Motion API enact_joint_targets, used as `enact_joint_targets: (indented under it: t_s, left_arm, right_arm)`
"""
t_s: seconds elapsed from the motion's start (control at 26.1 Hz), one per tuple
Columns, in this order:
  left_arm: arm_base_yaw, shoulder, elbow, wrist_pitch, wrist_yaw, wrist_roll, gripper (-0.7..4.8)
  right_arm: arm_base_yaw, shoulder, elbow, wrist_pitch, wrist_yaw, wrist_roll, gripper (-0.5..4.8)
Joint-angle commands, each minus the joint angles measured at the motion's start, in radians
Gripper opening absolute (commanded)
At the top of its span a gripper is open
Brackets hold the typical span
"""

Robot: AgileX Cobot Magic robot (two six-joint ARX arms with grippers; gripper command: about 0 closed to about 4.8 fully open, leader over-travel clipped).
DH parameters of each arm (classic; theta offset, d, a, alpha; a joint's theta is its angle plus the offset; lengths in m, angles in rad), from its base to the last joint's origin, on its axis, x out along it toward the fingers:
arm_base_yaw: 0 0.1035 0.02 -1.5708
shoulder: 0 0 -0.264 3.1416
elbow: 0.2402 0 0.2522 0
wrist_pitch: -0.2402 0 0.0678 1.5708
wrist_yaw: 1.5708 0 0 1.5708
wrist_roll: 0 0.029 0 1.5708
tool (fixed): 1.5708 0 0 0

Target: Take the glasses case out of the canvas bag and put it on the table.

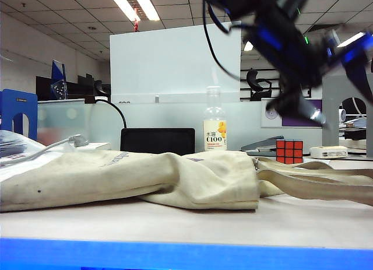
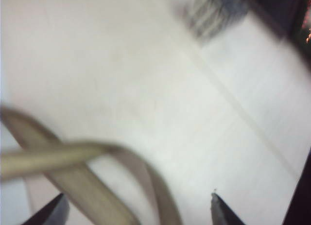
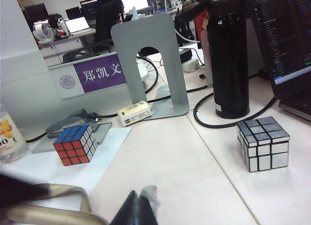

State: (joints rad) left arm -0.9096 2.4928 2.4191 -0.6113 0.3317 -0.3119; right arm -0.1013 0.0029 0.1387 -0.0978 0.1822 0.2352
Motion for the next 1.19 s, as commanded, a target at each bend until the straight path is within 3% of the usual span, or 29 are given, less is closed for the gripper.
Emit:
enact_joint_targets:
  t_s: [0.04,0.38,0.69,1.11,1.19]
  left_arm:
    - [-0.003,0.027,0.011,-0.008,-0.021,-0.019,3.82]
    - [-0.066,0.074,0.011,-0.01,-0.053,-0.026,3.95]
    - [-0.065,0.082,0.011,-0.003,-0.055,-0.013,3.95]
    - [-0.068,0.082,0.011,-0.135,0.092,0.033,4.0]
    - [-0.068,0.082,0.011,-0.135,0.167,0.032,4.0]
  right_arm:
    - [0.001,-0.002,0.018,-0.032,0.003,-0.008,-0.06]
    - [0.002,-0.002,0.093,-0.126,0.003,-0.009,-0.06]
    - [0.003,-0.002,0.174,-0.164,-0.002,-0.012,-0.06]
    - [0.029,-0.001,0.316,-0.168,0.003,-0.111,-0.05]
    - [0.056,-0.001,0.316,-0.187,0.004,-0.148,-0.05]
